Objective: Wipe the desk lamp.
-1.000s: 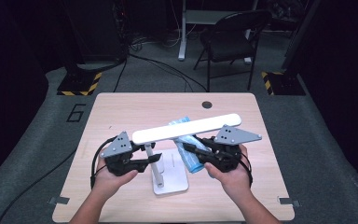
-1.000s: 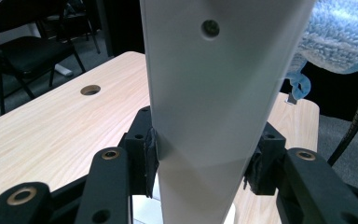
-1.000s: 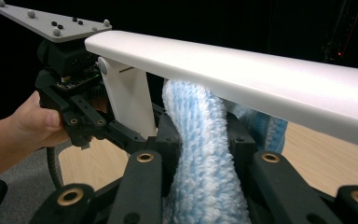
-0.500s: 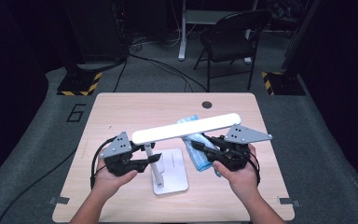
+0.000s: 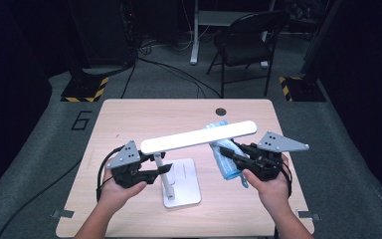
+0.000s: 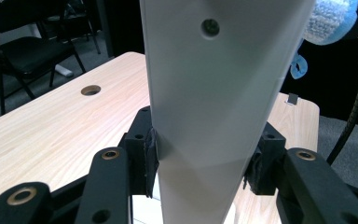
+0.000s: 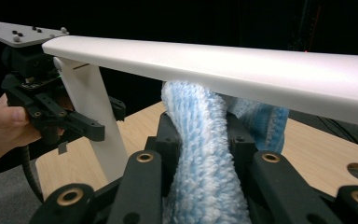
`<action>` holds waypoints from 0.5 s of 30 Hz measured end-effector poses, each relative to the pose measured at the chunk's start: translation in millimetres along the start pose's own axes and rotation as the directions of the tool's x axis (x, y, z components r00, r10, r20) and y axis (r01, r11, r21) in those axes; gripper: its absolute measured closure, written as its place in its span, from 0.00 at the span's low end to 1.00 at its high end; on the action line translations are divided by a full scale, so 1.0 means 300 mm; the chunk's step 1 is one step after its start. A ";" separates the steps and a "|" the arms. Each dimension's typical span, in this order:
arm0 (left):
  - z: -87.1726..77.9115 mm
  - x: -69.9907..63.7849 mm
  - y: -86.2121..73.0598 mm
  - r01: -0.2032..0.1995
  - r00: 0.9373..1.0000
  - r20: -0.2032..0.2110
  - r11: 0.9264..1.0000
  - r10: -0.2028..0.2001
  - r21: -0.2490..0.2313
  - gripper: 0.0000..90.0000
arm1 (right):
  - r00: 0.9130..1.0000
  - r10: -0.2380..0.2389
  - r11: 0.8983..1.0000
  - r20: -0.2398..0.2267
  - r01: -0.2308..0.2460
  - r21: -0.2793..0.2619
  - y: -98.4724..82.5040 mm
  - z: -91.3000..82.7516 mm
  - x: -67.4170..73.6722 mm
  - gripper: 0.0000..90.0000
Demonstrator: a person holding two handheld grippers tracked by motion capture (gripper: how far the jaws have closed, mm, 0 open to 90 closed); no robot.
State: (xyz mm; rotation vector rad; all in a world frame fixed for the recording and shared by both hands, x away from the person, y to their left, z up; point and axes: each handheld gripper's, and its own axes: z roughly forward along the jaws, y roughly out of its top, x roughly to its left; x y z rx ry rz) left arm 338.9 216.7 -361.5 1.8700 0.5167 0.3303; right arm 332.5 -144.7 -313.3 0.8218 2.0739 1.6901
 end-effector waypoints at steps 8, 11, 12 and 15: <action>0.000 0.000 -0.001 0.002 1.000 0.002 1.000 -0.002 -0.003 0.60 | 0.999 0.013 1.000 0.031 -0.013 -0.010 -0.007 -0.037 -0.037 0.80; 0.000 0.000 0.000 0.000 1.000 0.000 1.000 0.000 0.000 0.60 | 0.999 0.024 1.000 0.041 -0.023 -0.009 -0.007 -0.046 -0.046 0.80; 0.000 0.000 0.001 0.000 1.000 0.001 1.000 0.000 0.002 0.60 | 0.999 0.027 1.000 0.039 -0.026 -0.007 -0.007 -0.047 -0.048 0.80; -0.001 0.001 0.001 0.001 1.000 -0.002 1.000 -0.001 0.003 0.60 | 0.999 0.015 1.000 0.035 -0.015 -0.003 -0.004 -0.044 -0.047 0.80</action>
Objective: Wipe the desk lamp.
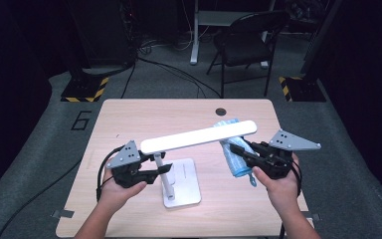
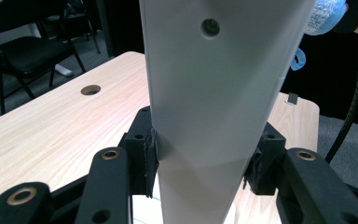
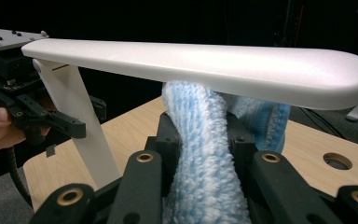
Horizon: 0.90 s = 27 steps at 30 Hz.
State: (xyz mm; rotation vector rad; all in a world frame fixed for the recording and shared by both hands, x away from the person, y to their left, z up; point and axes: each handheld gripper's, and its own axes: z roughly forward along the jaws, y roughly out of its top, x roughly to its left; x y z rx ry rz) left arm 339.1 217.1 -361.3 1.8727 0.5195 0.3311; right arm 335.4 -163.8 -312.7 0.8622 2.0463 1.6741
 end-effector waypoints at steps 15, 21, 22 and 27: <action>-0.004 0.006 -0.002 -0.001 1.000 0.008 1.000 0.001 0.000 0.60 | 0.999 -0.028 0.999 -0.046 0.029 0.016 0.018 0.049 0.040 0.80; -0.003 0.005 -0.002 -0.004 1.000 0.015 1.000 0.004 -0.001 0.60 | 0.997 -0.025 1.000 -0.071 0.026 0.016 0.020 0.042 0.013 0.80; -0.001 0.003 -0.001 -0.004 1.000 0.013 1.000 0.004 -0.003 0.60 | 0.997 -0.018 1.000 -0.074 0.019 0.016 0.019 0.037 0.003 0.80; -0.003 0.008 -0.001 -0.007 1.000 0.019 1.000 0.007 0.001 0.60 | 0.997 0.003 1.000 -0.074 -0.002 0.010 0.012 0.002 -0.038 0.80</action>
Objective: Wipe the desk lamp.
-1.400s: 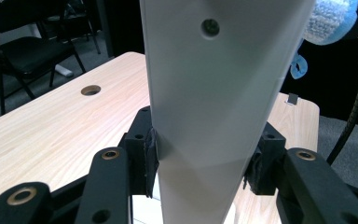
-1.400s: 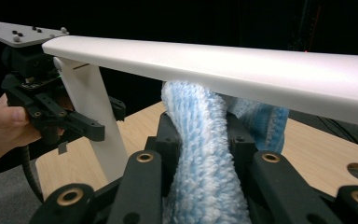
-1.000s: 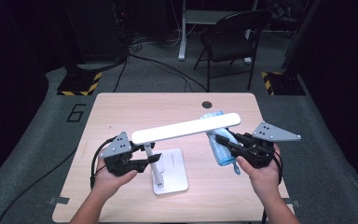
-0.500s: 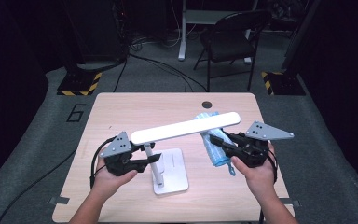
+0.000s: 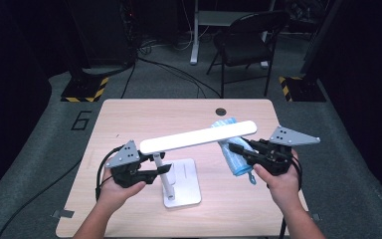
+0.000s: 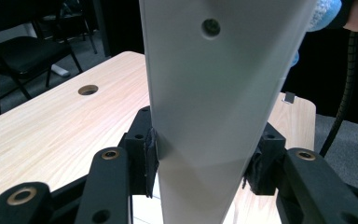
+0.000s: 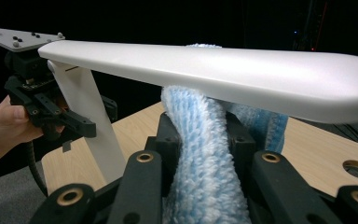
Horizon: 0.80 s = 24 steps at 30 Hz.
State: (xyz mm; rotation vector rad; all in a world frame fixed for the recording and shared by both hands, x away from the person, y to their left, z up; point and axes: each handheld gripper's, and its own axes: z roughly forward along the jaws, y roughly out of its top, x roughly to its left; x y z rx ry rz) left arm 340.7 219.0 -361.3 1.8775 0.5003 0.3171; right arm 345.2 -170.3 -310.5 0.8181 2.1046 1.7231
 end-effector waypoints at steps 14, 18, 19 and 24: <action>0.005 -0.003 0.002 0.000 1.000 -0.006 1.000 0.000 0.003 0.60 | 1.000 0.013 1.000 0.028 -0.012 -0.013 -0.007 -0.038 -0.028 0.80; 0.006 -0.005 0.001 0.000 1.000 -0.014 1.000 0.000 -0.001 0.60 | 1.000 -0.002 1.000 0.011 0.002 -0.001 0.000 -0.002 0.006 0.80; 0.006 -0.005 0.001 0.002 1.000 -0.013 1.000 -0.002 -0.001 0.60 | 1.000 -0.011 1.000 0.006 0.011 0.001 0.002 0.008 0.014 0.80; 0.006 -0.005 0.000 0.002 1.000 -0.013 1.000 -0.002 -0.006 0.60 | 0.999 -0.018 1.000 -0.026 0.018 0.012 0.009 0.057 0.052 0.80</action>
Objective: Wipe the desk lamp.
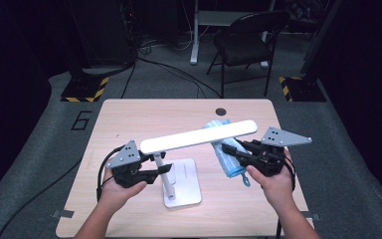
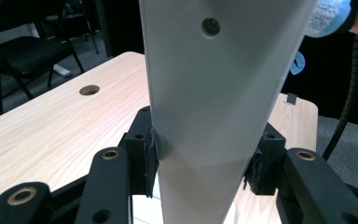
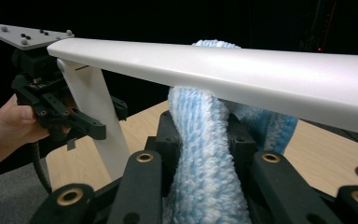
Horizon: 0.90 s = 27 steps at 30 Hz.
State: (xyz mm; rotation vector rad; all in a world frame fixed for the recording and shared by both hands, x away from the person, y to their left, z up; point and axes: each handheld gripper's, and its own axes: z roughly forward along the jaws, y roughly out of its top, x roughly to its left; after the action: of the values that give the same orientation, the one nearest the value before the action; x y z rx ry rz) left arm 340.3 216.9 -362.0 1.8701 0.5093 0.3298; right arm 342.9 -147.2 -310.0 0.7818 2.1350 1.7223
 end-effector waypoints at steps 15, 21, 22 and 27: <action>0.005 -0.004 -0.001 -0.001 1.000 -0.008 1.000 0.001 -0.007 0.60 | 0.994 -0.028 0.999 -0.107 0.030 0.023 0.018 0.148 0.115 0.80; 0.005 -0.007 -0.005 0.012 1.000 -0.005 1.000 -0.012 -0.017 0.60 | 0.990 -0.033 0.999 -0.135 0.037 0.023 0.023 0.189 0.149 0.80; 0.005 -0.007 -0.006 0.012 1.000 -0.008 1.000 -0.012 -0.021 0.60 | 0.989 -0.037 0.999 -0.140 0.041 0.025 0.023 0.192 0.153 0.80; 0.006 -0.009 -0.006 0.008 1.000 -0.010 1.000 -0.008 -0.020 0.59 | 0.988 -0.041 0.998 -0.146 0.047 0.035 0.021 0.188 0.171 0.80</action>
State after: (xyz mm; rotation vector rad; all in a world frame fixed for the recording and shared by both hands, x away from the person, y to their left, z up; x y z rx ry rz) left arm 338.3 214.5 -364.2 1.8474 0.5184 0.3385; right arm 333.0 -71.5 -312.0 0.6317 2.2686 1.7701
